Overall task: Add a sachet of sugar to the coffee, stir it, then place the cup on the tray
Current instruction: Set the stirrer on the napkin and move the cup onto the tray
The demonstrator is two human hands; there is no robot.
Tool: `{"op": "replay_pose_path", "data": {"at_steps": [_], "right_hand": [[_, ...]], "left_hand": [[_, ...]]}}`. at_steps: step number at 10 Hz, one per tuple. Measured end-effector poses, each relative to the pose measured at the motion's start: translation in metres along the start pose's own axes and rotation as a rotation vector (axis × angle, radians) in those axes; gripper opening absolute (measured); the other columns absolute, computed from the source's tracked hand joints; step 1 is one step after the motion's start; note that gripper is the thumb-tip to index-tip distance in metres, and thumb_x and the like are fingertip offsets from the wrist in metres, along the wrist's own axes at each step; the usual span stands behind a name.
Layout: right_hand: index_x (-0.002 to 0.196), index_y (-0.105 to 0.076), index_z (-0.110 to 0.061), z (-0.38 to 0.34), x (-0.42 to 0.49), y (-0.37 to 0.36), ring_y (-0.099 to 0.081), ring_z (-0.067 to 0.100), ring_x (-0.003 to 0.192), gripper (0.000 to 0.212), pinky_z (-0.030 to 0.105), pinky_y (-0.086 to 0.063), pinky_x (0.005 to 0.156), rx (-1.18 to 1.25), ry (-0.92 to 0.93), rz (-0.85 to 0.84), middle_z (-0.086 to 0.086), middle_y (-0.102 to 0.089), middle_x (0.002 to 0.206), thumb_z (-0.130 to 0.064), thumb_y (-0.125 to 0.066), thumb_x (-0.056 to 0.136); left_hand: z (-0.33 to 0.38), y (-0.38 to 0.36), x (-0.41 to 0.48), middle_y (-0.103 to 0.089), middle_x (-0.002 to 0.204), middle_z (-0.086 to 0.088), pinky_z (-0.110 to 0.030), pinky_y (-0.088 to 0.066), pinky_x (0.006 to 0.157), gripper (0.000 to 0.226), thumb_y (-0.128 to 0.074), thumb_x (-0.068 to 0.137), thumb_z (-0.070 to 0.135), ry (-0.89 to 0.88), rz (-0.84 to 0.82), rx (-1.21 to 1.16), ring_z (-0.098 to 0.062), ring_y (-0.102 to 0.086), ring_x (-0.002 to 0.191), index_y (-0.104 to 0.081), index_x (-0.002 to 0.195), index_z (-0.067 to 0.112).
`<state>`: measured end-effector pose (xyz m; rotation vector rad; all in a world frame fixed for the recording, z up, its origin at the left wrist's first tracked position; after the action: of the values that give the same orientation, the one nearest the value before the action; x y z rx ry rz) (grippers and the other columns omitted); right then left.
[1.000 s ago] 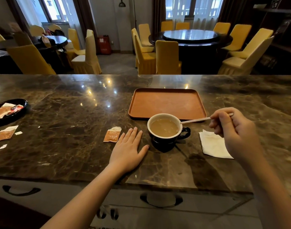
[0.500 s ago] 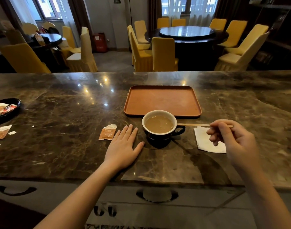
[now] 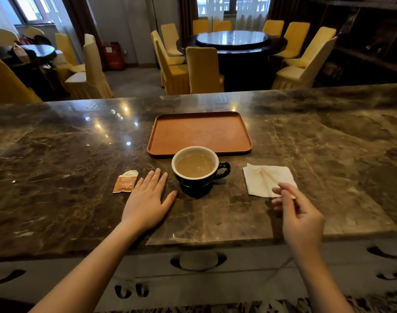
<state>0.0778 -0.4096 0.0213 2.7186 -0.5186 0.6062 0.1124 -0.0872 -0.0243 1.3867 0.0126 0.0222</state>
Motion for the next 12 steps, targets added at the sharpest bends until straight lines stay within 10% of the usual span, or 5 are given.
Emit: {"op": "replay_pose_path", "data": {"at_steps": [3, 5, 10, 12], "right_hand": [[0.106, -0.065, -0.001, -0.002, -0.022, -0.004, -0.044, 0.008, 0.097, 0.026, 0.0, -0.029, 0.088, -0.44, 0.181, -0.149, 0.008, -0.064, 0.102, -0.01, -0.061, 0.082], [0.105, -0.064, -0.002, 0.006, -0.025, -0.012, -0.045, 0.011, 0.096, 0.028, 0.02, -0.038, 0.085, -0.571, 0.182, -0.25, 0.011, -0.067, 0.1, 0.0, -0.065, 0.077], [0.129, -0.046, -0.013, -0.039, 0.042, -0.096, -0.053, 0.02, 0.109, 0.043, 0.026, -0.038, 0.088, -0.482, 0.19, -0.65, 0.008, -0.055, 0.127, -0.031, -0.049, 0.09], [0.107, -0.059, -0.014, -0.009, 0.055, -0.146, -0.059, 0.021, 0.091, 0.027, 0.03, -0.044, 0.074, -0.376, -0.104, -0.941, 0.009, -0.065, 0.105, -0.029, -0.04, 0.095]], "left_hand": [[0.0, -0.001, 0.0, -0.001, 0.157, 0.001, -0.032, 0.002, 0.115, 0.065, -0.022, 0.091, 0.056, -0.006, 0.002, 0.001, -0.013, 0.002, 0.144, -0.005, 0.146, 0.024], [-0.002, -0.003, 0.001, 0.0, 0.157, 0.001, -0.031, 0.003, 0.114, 0.065, -0.021, 0.091, 0.057, 0.0, 0.009, 0.019, -0.012, 0.003, 0.144, -0.004, 0.146, 0.025], [-0.002, -0.003, 0.001, -0.001, 0.157, -0.001, -0.033, 0.001, 0.116, 0.066, -0.021, 0.092, 0.056, -0.009, 0.006, 0.011, -0.014, 0.002, 0.144, -0.005, 0.146, 0.023], [-0.001, -0.001, 0.0, -0.001, 0.158, -0.001, -0.031, 0.002, 0.115, 0.065, -0.021, 0.092, 0.056, -0.01, 0.014, 0.011, -0.013, 0.002, 0.144, -0.005, 0.146, 0.023]]}}
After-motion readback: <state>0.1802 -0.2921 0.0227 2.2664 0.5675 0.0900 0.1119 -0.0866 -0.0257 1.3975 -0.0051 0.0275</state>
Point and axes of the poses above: each hand's wrist, its own x-axis towards the middle knuckle, its own y-axis out of the back of the hand, z = x × y, the point moved 9 cm from there along x, towards the middle knuckle
